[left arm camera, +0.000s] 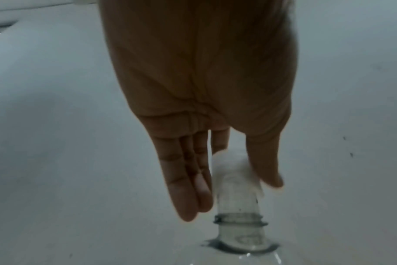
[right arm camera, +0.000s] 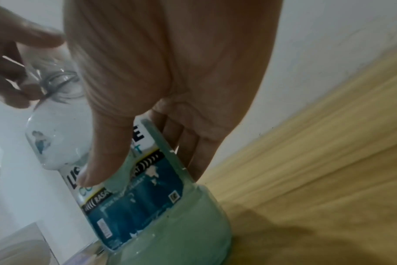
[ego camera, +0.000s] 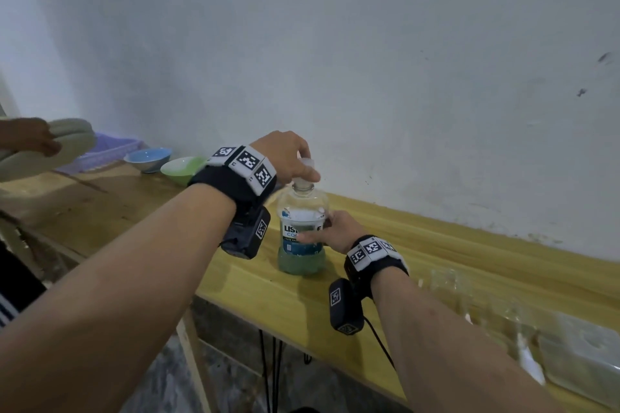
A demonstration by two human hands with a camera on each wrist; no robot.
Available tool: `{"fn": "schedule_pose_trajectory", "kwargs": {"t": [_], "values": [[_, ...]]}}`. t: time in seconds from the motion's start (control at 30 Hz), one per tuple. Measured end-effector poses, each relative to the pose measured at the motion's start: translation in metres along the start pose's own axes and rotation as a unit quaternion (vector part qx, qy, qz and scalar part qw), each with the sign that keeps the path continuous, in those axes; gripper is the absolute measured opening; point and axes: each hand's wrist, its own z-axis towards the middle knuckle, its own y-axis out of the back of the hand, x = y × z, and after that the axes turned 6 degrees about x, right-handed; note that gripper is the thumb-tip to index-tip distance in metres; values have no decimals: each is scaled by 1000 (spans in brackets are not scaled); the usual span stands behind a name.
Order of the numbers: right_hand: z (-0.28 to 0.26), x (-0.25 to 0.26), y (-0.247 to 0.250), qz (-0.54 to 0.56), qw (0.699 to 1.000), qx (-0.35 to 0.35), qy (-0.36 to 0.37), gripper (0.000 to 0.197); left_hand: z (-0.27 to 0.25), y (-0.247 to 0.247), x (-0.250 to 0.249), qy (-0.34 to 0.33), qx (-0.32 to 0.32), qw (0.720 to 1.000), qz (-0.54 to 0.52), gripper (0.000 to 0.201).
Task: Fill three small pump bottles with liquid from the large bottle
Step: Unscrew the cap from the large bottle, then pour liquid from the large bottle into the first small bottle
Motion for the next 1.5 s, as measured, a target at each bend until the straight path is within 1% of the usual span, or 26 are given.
{"fn": "schedule_pose_trajectory", "kwargs": {"t": [0.07,0.1,0.13,0.2,0.23,0.33,0.4,0.5,0.53,0.57,0.6,0.67,0.73,0.8,0.87,0.97,1.07,1.23,1.43,1.5], "values": [[-1,-1,-1,13,1000,4,1,40,1,-4,-1,9,4,1000,30,69],[-1,-1,-1,16,1000,5,-1,38,1,-5,-2,7,17,1000,26,74],[-1,-1,0,19,1000,6,-6,35,0,-5,-3,-4,32,999,13,74],[-1,-1,1,23,1000,8,-1,29,-1,-4,-5,-24,50,998,19,64],[-1,-2,1,28,1000,8,3,28,-1,-4,-5,-27,46,998,35,57],[-2,-4,0,49,999,7,4,33,0,-1,-5,-6,-3,999,39,41],[-2,-5,-1,62,998,9,9,38,1,5,-7,3,-58,998,22,43],[0,-5,-2,73,997,12,9,36,-7,19,-7,8,-166,986,-14,48],[0,-5,-2,73,997,11,5,37,-9,21,-2,13,-187,982,-21,49],[1,-4,-2,70,998,10,1,39,-12,19,6,25,-183,983,-20,49],[1,-4,-2,65,998,7,-3,42,-15,13,16,45,-154,987,-12,49],[-1,-3,-1,66,998,3,-6,44,-23,-13,40,97,-49,994,1,47],[-3,-2,0,75,997,6,-5,41,-33,-49,60,131,48,990,1,47],[-6,-3,3,77,997,1,-7,35,-42,-87,72,145,93,985,10,51],[-8,-5,6,78,997,-1,-7,35,-45,-114,81,150,93,984,16,55],[-13,-6,12,76,997,-7,-15,40,-43,-132,87,145,65,987,7,48],[-15,-7,15,75,997,-15,-21,39,-40,-141,90,148,53,987,8,44],[-12,-9,15,56,998,-18,-32,38,-32,-153,89,136,37,990,13,50],[-11,-9,15,59,998,-20,-29,35,-22,-158,80,124,41,991,20,51],[-13,-7,16,64,997,-21,-26,32,-21,-157,79,129,49,990,28,56]]}}
